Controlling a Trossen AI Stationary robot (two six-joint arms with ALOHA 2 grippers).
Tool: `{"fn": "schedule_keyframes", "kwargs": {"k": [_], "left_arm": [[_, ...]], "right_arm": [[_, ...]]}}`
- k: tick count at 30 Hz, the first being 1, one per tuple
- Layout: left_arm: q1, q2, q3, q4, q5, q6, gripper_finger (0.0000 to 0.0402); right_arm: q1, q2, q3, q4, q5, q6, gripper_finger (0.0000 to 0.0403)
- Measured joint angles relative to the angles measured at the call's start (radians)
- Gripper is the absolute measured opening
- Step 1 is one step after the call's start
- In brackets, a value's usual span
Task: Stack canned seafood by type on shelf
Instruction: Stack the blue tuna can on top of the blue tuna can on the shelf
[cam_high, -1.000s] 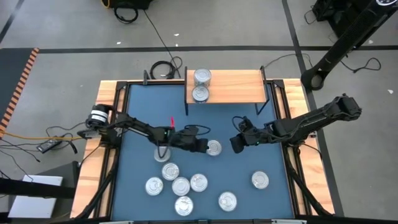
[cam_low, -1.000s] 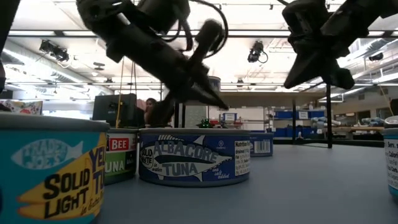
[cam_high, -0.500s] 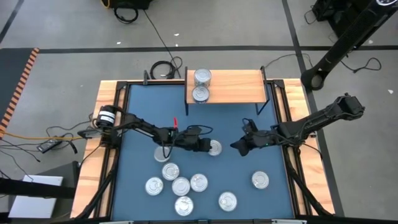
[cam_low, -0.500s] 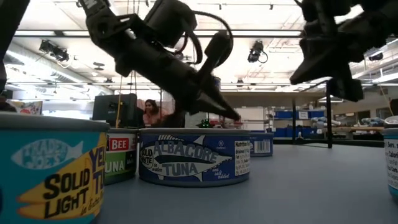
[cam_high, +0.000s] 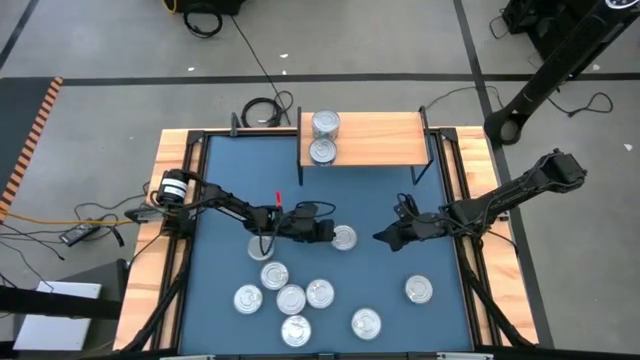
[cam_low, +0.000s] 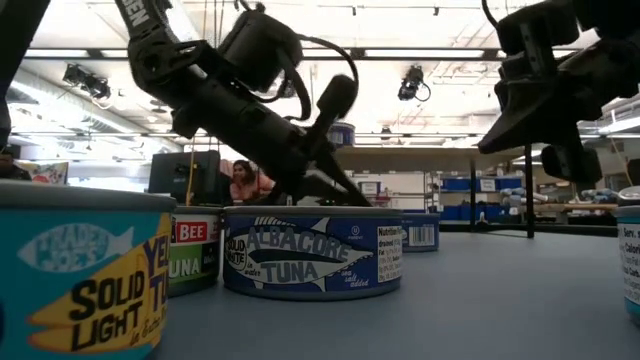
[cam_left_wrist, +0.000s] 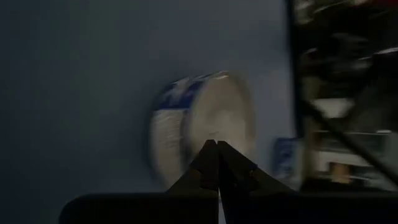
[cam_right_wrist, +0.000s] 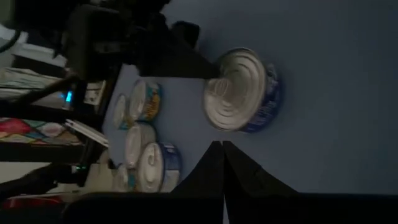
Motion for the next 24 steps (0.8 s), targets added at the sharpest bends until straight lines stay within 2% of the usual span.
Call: {"fn": "schedule_keyframes", "kwargs": {"k": [6,9,14,24], "left_arm": [[-0.005,-0.006,-0.130,0.235,-0.030,-0.067,0.0000],[-0.004,-0.006,-0.144,0.277,-0.024,-0.049,0.0000],[-0.002,-0.004,-0.096,0.179,0.023,0.004,0.0000],[0.004,-0.006,-0.077,0.097,0.016,0.016,0.0000]], "right_arm": [[0.000,0.015,0.001,0.008,0.000,-0.006,0.0002],[0.000,0.023,0.002,0.019,-0.001,-0.005,0.0002],[-0.003,0.026,0.001,0.013,0.000,0.000,0.0003],[-0.003,0.024,0.001,0.032,0.000,-0.003,0.0005]]}}
